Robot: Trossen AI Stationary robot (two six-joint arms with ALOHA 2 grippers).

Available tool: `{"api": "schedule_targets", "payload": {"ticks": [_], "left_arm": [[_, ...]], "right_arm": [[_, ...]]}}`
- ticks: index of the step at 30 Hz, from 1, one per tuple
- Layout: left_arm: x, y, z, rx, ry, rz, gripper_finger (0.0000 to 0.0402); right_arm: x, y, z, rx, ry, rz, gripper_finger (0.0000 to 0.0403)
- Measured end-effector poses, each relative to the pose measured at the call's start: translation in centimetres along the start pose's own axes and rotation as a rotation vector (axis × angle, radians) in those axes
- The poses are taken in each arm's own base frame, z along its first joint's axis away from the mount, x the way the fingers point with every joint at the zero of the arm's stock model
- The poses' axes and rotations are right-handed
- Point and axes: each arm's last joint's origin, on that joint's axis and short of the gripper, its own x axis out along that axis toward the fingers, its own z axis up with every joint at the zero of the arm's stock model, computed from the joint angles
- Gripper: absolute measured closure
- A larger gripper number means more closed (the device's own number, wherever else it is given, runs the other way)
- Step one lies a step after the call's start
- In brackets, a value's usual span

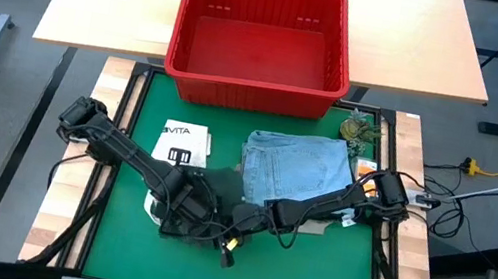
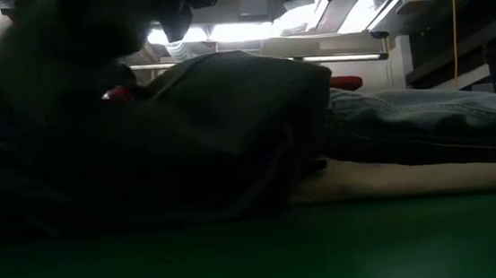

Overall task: Fold Laundry from Bin
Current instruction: Fold the green shirt

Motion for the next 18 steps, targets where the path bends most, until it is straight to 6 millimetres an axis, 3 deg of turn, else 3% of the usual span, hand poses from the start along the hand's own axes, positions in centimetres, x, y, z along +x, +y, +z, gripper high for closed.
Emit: {"api": "schedule_targets", "payload": {"ticks": [8, 12, 18], "left_arm": [[0.0, 0.1, -0.2, -0.064, 0.023, 0.012, 0.0305], [-0.7, 0.5, -0.9, -0.130, 0.011, 0.009, 0.0304], [-2.9, 1.0, -2.1, -0.259, -0.151, -0.072, 0.0303]], "right_arm": [[-0.2, -0.1, 0.2, 0.001, 0.008, -0.025, 0.0211], [-1.6, -0.8, 1.5, 0.008, 0.039, -0.041, 0.0197], [-4.9, -2.9, 3.6, 0.036, 0.148, -0.083, 0.0201]]}}
